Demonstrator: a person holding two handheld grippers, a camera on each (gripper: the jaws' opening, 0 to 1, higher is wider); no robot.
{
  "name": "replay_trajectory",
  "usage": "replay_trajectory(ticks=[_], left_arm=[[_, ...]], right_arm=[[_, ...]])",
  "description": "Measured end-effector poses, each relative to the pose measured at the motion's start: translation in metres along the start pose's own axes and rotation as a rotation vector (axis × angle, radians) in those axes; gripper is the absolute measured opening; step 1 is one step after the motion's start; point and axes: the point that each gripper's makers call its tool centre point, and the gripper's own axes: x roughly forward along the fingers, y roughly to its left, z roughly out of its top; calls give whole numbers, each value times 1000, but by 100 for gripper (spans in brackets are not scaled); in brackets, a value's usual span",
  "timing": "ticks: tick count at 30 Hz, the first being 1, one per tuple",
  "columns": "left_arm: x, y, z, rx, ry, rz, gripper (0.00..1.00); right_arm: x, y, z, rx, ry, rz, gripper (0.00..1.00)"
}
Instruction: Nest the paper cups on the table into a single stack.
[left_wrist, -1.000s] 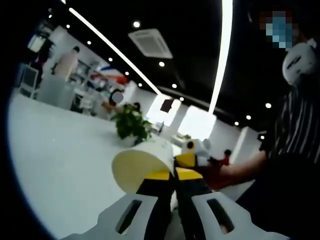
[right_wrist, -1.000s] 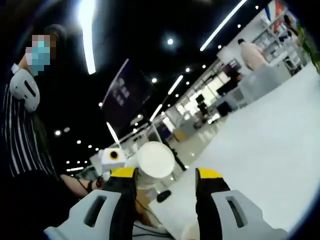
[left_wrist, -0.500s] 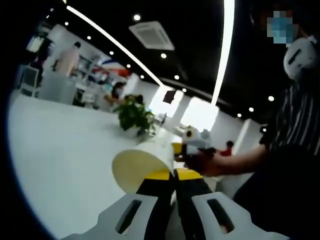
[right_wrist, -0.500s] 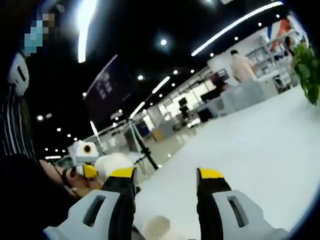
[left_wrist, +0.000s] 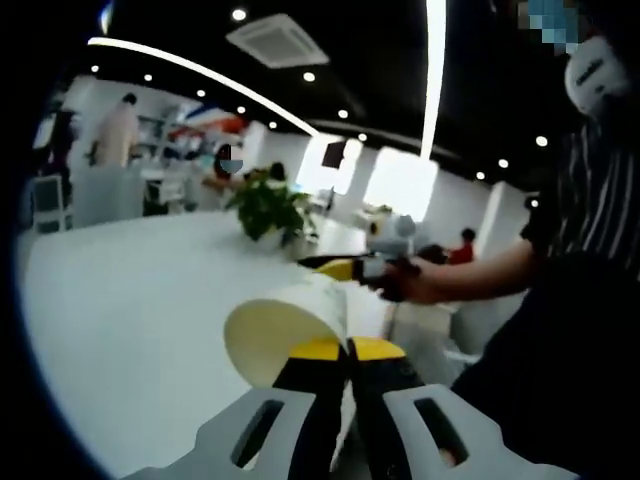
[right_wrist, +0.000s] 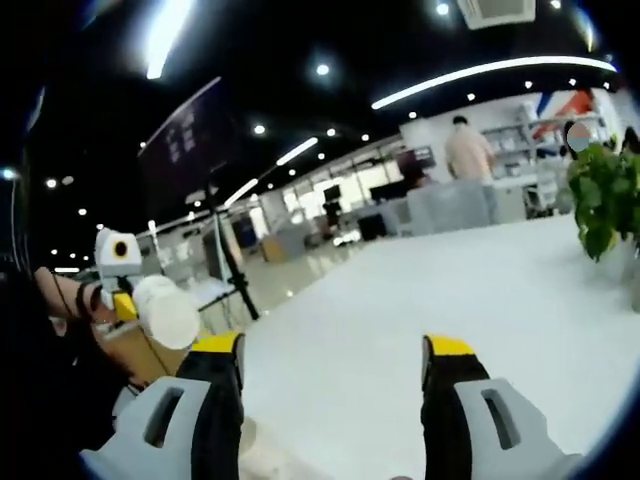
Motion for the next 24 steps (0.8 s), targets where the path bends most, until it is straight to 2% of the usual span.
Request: replay_trajectory(ticks=[4, 8, 15, 17, 21, 24], left_arm=[[2, -1, -4, 40, 59, -6, 0], [5, -3, -14, 115, 156, -17, 0], [11, 0, -19, 189, 226, -16, 0], [13, 0, -23, 219, 264, -22, 0], [17, 3, -32, 299, 356, -35, 0], [21, 2, -36, 315, 389, -47, 0]], right_arm=[[2, -3, -9, -12, 23, -3, 75], [3, -5, -18, -19, 44, -8, 82], [3, -14, -28, -43, 69, -32, 97], [2, -17, -30, -46, 73, -40, 100], [-1, -26, -34, -45, 84, -68, 100], [-3, -28, -35, -30, 74, -74, 100]])
